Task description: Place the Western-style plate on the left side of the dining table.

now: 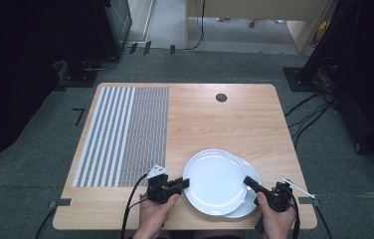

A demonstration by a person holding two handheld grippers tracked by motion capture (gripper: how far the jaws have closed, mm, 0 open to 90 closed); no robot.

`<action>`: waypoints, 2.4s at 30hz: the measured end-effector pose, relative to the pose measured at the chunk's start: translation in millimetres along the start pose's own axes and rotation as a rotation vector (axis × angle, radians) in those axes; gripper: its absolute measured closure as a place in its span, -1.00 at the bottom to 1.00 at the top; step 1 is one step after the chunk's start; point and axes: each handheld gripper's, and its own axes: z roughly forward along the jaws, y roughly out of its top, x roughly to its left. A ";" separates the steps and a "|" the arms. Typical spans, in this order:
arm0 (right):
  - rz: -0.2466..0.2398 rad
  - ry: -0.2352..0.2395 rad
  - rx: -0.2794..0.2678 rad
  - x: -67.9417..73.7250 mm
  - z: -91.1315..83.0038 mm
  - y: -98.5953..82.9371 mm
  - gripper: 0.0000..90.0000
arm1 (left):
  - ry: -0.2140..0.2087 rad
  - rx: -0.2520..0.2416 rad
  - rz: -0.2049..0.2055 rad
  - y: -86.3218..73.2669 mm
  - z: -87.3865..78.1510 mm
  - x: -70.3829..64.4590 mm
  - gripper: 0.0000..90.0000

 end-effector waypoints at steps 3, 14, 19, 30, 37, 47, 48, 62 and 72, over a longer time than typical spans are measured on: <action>0.013 -0.001 0.003 -0.3 0.7 1.2 0.94 | -0.009 0.012 0.005 -2.2 1.4 1.0 0.63; 0.028 0.006 -0.008 4.4 -0.4 4.2 0.95 | -0.007 0.014 -0.023 0.5 0.4 1.5 0.66; 0.032 0.017 -0.006 6.4 0.4 6.1 0.95 | -0.013 0.003 -0.028 5.4 -5.3 0.5 0.67; 0.030 0.066 0.013 31.7 19.6 13.5 0.96 | 0.018 -0.046 -0.050 19.2 -31.0 13.4 0.67; 0.008 0.096 0.029 51.8 35.9 16.6 0.96 | 0.035 -0.083 -0.067 27.4 -49.7 27.2 0.67; -0.015 0.137 0.083 84.3 76.6 18.6 0.96 | 0.068 -0.147 -0.105 36.4 -78.1 54.3 0.70; -0.015 0.137 0.083 84.3 76.6 18.6 0.96 | 0.074 -0.150 -0.109 37.2 -80.7 57.4 0.70; -0.038 0.187 0.141 129.7 132.2 13.2 0.96 | 0.160 -0.221 -0.142 53.5 -121.0 96.4 0.70; -0.031 0.202 0.166 154.9 168.5 15.0 0.97 | 0.200 -0.250 -0.173 72.4 -134.8 124.7 0.71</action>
